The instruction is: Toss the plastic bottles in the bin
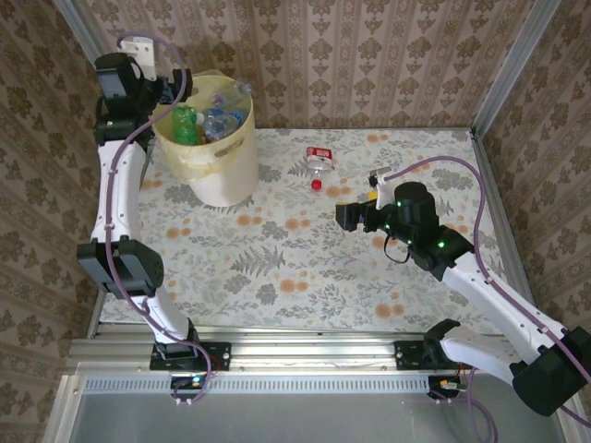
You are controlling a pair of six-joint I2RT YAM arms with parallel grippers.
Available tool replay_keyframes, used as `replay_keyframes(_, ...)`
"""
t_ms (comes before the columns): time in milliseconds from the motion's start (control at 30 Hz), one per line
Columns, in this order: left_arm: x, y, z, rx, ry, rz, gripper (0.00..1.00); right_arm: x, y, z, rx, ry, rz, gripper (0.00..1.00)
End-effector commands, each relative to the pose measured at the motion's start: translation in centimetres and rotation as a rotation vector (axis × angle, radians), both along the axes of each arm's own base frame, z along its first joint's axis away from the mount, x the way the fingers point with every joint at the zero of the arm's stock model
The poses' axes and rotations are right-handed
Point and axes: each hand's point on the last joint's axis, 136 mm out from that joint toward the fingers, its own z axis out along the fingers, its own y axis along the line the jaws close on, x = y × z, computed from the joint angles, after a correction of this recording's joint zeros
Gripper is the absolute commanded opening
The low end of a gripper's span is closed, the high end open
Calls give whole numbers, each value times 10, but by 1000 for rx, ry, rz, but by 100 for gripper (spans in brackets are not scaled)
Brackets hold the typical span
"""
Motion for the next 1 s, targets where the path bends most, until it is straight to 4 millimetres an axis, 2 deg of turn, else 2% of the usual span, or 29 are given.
replay_keyframes(0,-58,-16,88,18,-139,-17,100,-7,-4,2,10,-4,6,99)
replay_keyframes(133,-98,-19,138,4,-238,-12,100,-8,-4,0,27,1,-1,99)
replay_keyframes(333,-151,-19,169,-14,-329,-25,100,3,-4,-19,9,97,-33,98)
replay_keyframes(500,-193,-33,180,-36,-376,-117,100,23,0,-42,2,249,-72,98)
replay_keyframes(667,-230,-45,182,-84,-410,-196,100,48,13,-63,28,385,-99,97)
replay_keyframes(800,-255,-55,179,-123,-421,-264,100,75,23,-87,23,489,-130,97)
replay_keyframes(967,-281,-62,173,-163,-421,-316,100,112,25,-112,6,569,-187,97)
